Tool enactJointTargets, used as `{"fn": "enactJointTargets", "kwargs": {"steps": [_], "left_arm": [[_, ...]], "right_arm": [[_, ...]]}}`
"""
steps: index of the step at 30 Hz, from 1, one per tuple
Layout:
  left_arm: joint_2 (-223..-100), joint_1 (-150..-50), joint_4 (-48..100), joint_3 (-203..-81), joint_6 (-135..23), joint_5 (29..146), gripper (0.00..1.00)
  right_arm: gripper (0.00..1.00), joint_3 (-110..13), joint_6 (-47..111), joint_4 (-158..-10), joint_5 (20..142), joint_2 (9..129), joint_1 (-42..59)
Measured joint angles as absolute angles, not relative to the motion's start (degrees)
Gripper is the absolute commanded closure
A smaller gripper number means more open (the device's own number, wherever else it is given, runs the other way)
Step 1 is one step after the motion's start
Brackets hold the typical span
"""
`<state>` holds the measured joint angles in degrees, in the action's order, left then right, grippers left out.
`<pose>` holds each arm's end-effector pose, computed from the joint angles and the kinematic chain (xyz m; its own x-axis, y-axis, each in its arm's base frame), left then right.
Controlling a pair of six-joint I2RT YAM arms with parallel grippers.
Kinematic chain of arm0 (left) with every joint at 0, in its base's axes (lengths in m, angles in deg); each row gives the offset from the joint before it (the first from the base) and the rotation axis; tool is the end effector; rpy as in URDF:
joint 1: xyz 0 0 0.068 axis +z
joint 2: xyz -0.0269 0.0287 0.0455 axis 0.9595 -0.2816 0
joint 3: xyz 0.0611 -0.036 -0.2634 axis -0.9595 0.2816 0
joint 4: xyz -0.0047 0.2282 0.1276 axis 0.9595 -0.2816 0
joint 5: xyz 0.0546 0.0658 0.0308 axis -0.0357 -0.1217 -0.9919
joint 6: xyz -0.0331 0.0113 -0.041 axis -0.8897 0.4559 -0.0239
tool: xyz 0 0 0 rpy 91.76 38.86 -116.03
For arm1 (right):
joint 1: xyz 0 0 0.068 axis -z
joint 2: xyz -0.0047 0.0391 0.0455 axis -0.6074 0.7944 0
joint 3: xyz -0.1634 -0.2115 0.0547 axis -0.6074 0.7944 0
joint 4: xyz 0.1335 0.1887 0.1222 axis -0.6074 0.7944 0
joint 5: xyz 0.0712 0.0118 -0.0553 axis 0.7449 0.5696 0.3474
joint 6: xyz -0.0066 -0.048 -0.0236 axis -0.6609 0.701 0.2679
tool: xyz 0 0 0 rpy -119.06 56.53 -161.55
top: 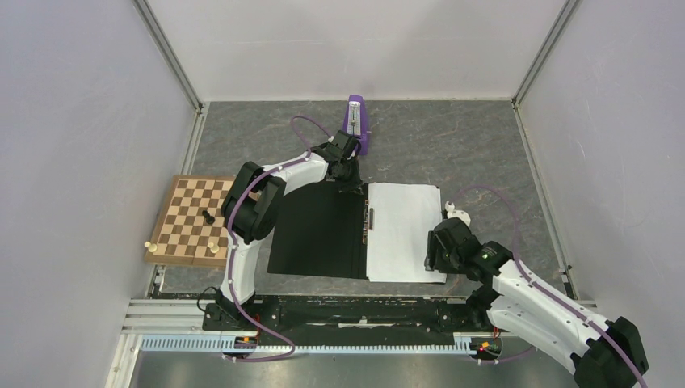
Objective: Put the files into the folder
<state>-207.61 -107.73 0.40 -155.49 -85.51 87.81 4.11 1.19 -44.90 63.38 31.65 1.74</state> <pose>0.3680 -0.2555 0.1519 -0.9414 -0.1545 -0.2998 -0.0080 0.8988 -0.4383 0.1117 0.0726 0.1709 -0.8682 0.1173 -0.4821 0.0325 0.9830 0.1806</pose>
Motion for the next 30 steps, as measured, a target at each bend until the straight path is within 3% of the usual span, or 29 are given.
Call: {"fn": "enactJointTargets", "kwargs": {"steps": [4, 9, 13, 19, 30], "left_arm": [[-207.61, -107.73, 0.42, -155.49, -85.51, 87.83, 0.98], [-207.61, -107.73, 0.42, -155.49, -85.49, 87.85, 0.98], [-207.61, -107.73, 0.40, -155.49, -85.49, 88.05, 0.93], [-205.90, -107.45, 0.16, -153.45, -85.25, 88.22, 0.88], [-179.21, -102.92, 2.98, -124.71, -85.88, 88.77, 0.90]], "right_arm": [[0.39, 3.98, 0.71, -43.52, 61.80, 31.76, 0.34], [0.25, 2.50, 0.75, -41.60, 58.77, 31.93, 0.23], [0.26, -1.33, 1.30, -40.40, 56.41, 33.25, 0.23], [0.33, -8.43, 3.42, -44.33, 56.97, 39.91, -0.49], [0.52, -25.74, 6.28, -56.33, 56.78, 67.87, -9.58]]}}
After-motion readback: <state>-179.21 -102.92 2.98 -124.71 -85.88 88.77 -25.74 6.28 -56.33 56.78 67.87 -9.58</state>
